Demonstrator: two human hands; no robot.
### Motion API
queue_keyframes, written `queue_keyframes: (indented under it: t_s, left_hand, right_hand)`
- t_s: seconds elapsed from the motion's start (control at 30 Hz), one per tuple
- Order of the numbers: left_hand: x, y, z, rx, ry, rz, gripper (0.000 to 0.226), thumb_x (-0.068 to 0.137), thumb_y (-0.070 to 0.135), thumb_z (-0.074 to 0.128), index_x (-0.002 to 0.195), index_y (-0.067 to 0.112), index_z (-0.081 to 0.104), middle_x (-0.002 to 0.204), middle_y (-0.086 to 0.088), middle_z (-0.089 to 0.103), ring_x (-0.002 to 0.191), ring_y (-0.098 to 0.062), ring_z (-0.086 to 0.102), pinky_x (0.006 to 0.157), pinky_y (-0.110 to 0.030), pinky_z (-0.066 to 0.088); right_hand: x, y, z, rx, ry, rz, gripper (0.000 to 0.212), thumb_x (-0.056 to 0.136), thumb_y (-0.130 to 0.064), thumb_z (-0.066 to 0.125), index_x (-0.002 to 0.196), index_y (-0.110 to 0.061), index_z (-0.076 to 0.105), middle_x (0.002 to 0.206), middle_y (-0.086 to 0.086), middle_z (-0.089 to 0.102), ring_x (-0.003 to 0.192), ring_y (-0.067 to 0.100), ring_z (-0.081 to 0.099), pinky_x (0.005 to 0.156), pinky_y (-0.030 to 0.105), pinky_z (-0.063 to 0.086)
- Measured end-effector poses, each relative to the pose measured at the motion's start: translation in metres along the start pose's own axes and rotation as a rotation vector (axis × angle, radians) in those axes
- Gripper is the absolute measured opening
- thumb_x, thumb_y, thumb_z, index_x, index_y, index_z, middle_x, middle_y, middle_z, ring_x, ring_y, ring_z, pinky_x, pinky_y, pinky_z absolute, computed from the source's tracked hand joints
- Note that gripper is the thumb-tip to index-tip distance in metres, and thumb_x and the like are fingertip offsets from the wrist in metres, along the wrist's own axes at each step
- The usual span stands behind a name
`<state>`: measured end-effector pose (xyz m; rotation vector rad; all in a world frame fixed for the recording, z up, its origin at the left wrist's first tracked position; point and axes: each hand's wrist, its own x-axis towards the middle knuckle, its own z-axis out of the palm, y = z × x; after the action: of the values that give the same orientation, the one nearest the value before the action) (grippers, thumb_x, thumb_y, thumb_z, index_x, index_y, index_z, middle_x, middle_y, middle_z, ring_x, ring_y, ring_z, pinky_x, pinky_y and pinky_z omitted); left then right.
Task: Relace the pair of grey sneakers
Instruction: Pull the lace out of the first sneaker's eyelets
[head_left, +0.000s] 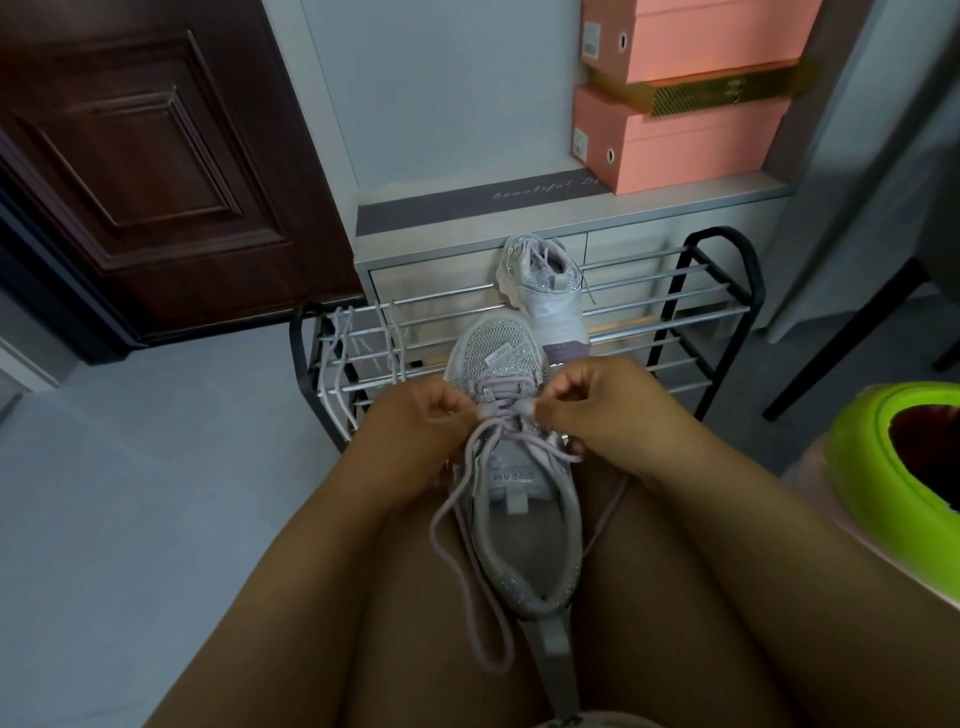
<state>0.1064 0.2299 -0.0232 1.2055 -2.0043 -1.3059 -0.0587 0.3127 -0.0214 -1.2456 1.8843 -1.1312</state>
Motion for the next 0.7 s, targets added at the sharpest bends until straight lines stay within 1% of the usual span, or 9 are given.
queue_keyframes:
  t_s: [0.07,0.2,0.27,0.33,0.4,0.47,0.53,0.6,0.7]
  left_hand:
    - [0.0,0.001,0.006,-0.001,0.019,-0.001,0.021,0.084,0.027,0.071,0.072,0.01,0.067,0.046,0.004,0.06,0.037,-0.004,0.049,0.039,-0.016,0.039]
    - [-0.001,0.006,0.01,0.109,-0.015,0.055,0.024,0.086,0.028,0.067,0.066,0.015,0.067,0.048,0.008,0.061,0.04,0.001,0.05,0.04,-0.013,0.041]
    - [0.0,0.009,0.005,0.207,-0.064,0.076,0.028,0.09,0.031,0.06,0.067,0.015,0.065,0.05,0.013,0.06,0.042,0.002,0.048,0.041,-0.009,0.039]
    - [0.001,0.011,-0.001,0.211,-0.109,0.058,0.03,0.095,0.028,0.053,0.07,0.014,0.063,0.05,0.013,0.059,0.042,0.003,0.048,0.042,-0.008,0.038]
    - [0.001,0.012,-0.004,-0.018,-0.134,-0.026,0.029,0.096,0.019,0.05,0.073,0.011,0.064,0.053,0.009,0.063,0.047,0.0,0.054,0.047,-0.011,0.042]
    - [0.001,0.011,-0.005,-0.263,-0.164,-0.074,0.032,0.095,0.011,0.05,0.067,0.014,0.064,0.059,0.002,0.065,0.053,-0.008,0.058,0.052,-0.017,0.046]
    - [0.001,0.008,-0.004,-0.335,-0.174,-0.074,0.035,0.092,0.009,0.051,0.06,0.017,0.061,0.058,-0.002,0.06,0.051,-0.011,0.055,0.051,-0.02,0.046]
    - [0.002,0.005,-0.006,-0.453,-0.148,-0.086,0.029,0.091,0.005,0.051,0.063,0.012,0.055,0.055,-0.003,0.056,0.048,-0.012,0.054,0.049,-0.021,0.048]
    - [0.008,-0.005,-0.017,-0.791,-0.113,-0.115,0.03,0.089,0.003,0.051,0.06,0.011,0.05,0.05,-0.001,0.05,0.05,-0.012,0.055,0.067,-0.033,0.058]
  right_hand:
    - [0.002,-0.002,0.001,-0.055,-0.021,0.018,0.025,0.074,-0.03,0.077,0.066,-0.009,0.066,0.061,0.01,0.064,0.05,0.013,0.053,0.057,0.027,0.046]
    - [0.003,-0.007,0.002,-0.191,-0.074,0.016,0.017,0.079,-0.021,0.069,0.065,-0.012,0.067,0.062,0.005,0.064,0.053,0.009,0.051,0.057,0.024,0.043]
    - [0.004,-0.007,0.003,-0.076,-0.083,0.052,0.018,0.081,-0.014,0.063,0.064,-0.007,0.064,0.061,0.007,0.057,0.054,0.009,0.046,0.055,0.024,0.038]
    - [0.005,-0.006,0.0,0.153,-0.1,0.126,0.021,0.083,-0.008,0.058,0.062,-0.01,0.062,0.058,0.003,0.055,0.053,0.009,0.044,0.05,0.02,0.035]
    - [0.006,-0.005,-0.003,0.363,-0.141,0.178,0.023,0.086,-0.005,0.054,0.064,-0.009,0.061,0.052,-0.003,0.056,0.046,0.006,0.044,0.044,0.016,0.031]
    - [0.006,-0.005,-0.003,0.483,-0.176,0.19,0.023,0.087,-0.003,0.052,0.066,-0.009,0.06,0.05,-0.005,0.06,0.045,0.005,0.045,0.045,0.016,0.03]
    - [0.007,-0.004,-0.004,0.576,-0.168,0.175,0.025,0.087,0.0,0.051,0.066,-0.011,0.056,0.048,-0.005,0.056,0.049,0.008,0.043,0.051,0.02,0.031]
    - [0.011,-0.002,-0.01,0.732,-0.11,0.177,0.025,0.086,0.004,0.051,0.067,-0.013,0.052,0.042,-0.005,0.047,0.049,0.01,0.041,0.056,0.023,0.033]
    - [0.016,0.007,-0.028,1.008,-0.027,0.229,0.022,0.085,0.001,0.052,0.07,-0.015,0.048,0.039,-0.005,0.038,0.049,0.013,0.039,0.059,0.024,0.045]
